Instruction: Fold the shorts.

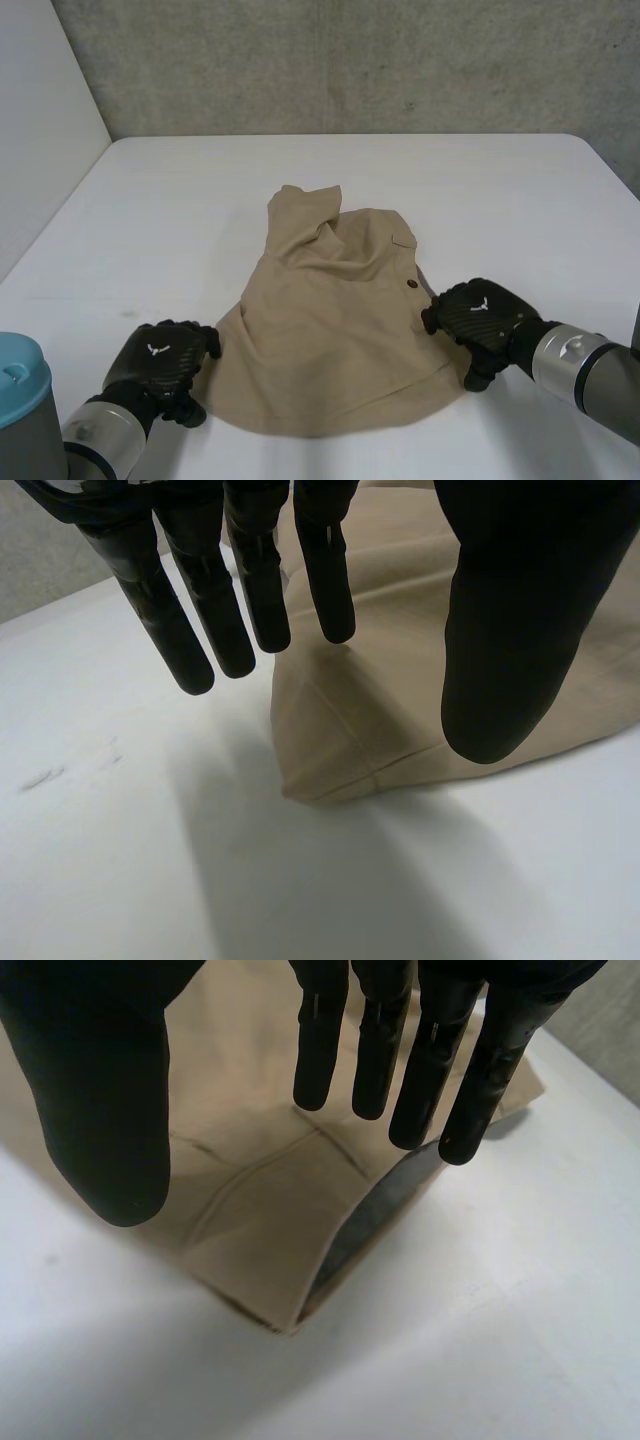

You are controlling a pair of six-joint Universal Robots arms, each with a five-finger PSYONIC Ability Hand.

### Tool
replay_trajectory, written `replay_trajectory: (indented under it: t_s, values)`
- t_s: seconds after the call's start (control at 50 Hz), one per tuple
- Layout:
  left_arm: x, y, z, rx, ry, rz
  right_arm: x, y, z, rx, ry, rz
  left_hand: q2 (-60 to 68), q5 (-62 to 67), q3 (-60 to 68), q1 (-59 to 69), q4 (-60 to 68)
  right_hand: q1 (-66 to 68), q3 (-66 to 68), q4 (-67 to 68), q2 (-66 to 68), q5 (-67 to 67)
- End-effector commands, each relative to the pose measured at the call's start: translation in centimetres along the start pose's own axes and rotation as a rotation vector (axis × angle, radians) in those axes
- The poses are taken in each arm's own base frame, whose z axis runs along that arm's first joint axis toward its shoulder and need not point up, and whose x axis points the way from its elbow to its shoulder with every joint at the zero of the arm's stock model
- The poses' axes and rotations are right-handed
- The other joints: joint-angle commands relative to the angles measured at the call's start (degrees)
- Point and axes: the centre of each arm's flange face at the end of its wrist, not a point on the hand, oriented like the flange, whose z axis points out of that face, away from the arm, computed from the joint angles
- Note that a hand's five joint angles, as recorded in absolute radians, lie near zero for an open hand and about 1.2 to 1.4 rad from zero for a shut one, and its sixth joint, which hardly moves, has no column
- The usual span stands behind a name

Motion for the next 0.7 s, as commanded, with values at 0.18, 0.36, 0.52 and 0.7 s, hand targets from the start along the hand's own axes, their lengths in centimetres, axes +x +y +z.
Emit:
replay_trajectory:
  t_s: [0.18,0.36,0.52,0.7]
  values:
    - [-0.6,0.1,1.1,0.005,-0.021,-0.016,-0.5,1.3,1.0,-0.029,-0.016,-0.065,0.0,0.6,-0.7,-0.4,0.3,6.9,3.0,2.8,2.3,2.3]
    - [-0.5,0.2,1.0,0.003,-0.015,-0.015,0.4,1.3,2.1,0.018,0.043,-0.083,0.0,0.6,-0.7,-0.4,0.3,51.9,48.0,47.7,47.3,47.2]
    - [-0.2,0.1,0.9,0.008,-0.001,-0.011,2.8,-0.2,3.1,0.112,0.162,0.051,-2.7,-2.1,-3.4,-3.1,-2.4,51.9,48.0,47.8,47.4,47.3]
    - [0.4,0.1,1.0,0.018,0.054,-0.008,2.9,-2.4,3.6,0.150,0.227,0.190,-8.2,-7.7,-8.9,-8.6,-8.0,51.9,48.0,47.8,47.4,47.3]
